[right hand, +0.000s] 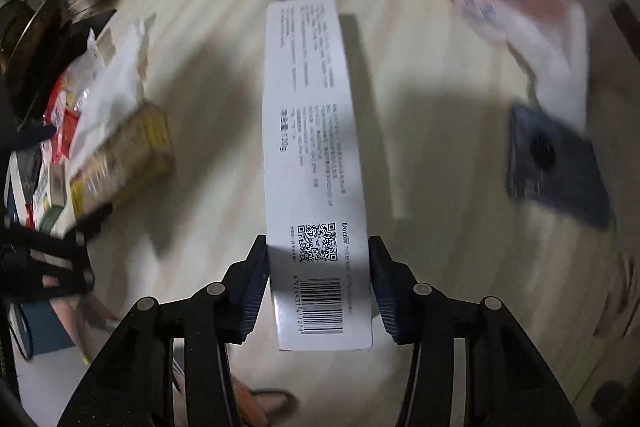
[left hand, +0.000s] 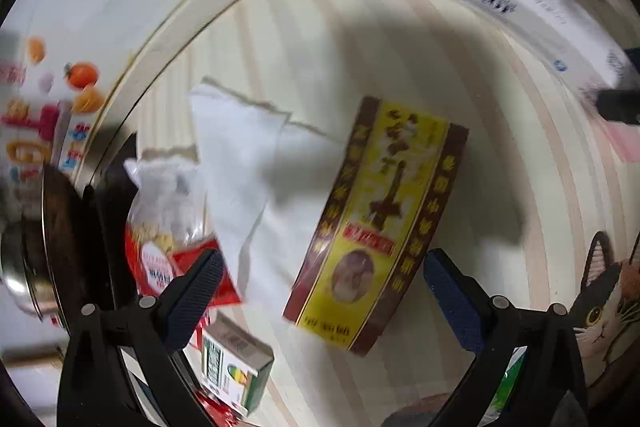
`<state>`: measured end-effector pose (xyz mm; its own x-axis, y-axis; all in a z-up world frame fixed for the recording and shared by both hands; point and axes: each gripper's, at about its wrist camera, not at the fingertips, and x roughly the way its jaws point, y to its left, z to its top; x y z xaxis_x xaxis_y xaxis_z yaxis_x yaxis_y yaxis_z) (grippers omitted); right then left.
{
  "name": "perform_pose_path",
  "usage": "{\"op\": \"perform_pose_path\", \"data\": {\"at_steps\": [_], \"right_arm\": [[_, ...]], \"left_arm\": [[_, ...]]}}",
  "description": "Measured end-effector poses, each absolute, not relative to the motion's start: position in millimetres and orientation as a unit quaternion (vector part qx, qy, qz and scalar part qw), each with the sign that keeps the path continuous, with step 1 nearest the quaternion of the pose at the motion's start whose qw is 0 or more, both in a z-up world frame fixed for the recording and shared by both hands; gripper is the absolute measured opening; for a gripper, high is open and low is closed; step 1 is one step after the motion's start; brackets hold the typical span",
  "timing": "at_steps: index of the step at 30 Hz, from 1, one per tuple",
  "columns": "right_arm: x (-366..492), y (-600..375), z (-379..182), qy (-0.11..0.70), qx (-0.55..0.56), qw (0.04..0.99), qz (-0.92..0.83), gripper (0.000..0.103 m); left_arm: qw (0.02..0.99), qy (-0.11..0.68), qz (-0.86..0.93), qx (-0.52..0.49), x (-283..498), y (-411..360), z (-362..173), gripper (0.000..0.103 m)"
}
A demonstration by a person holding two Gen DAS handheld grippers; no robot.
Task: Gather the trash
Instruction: 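Grasp the yellow seasoning box with the left tool while the right tool grasps the white Doctor box, then lift both boxes and carry them toward the trash bin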
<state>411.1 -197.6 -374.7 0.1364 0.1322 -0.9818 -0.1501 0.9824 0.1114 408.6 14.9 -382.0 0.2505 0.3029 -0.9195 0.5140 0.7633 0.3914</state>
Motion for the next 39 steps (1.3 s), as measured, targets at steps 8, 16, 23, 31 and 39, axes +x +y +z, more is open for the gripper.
{"op": "perform_pose_path", "data": {"at_steps": [8,16,23,31,39], "right_arm": [[414.6,-216.9,-382.1,0.641,0.014,0.762,0.092,0.057],[401.0,-205.3,-360.5,0.604,0.018,0.790,0.106,0.049],[387.4,-189.2,-334.2,0.598,0.008,0.789,0.142,0.049],[402.4,-168.8,-353.9,0.613,0.028,0.779,0.130,0.050],[410.2,-188.1,-346.1,0.602,0.041,0.790,0.110,0.050]], "left_arm": [[0.710,0.639,-0.114,0.274,413.9,0.9,-383.4,0.056],[0.753,0.642,-0.073,0.128,389.8,22.8,-350.6,0.003],[0.784,0.618,-0.042,-0.037,356.7,82.8,-326.4,0.007],[0.770,0.634,-0.064,0.013,377.1,93.4,-351.6,0.044],[0.697,0.688,-0.110,0.169,417.1,35.7,-405.5,0.075]]}}
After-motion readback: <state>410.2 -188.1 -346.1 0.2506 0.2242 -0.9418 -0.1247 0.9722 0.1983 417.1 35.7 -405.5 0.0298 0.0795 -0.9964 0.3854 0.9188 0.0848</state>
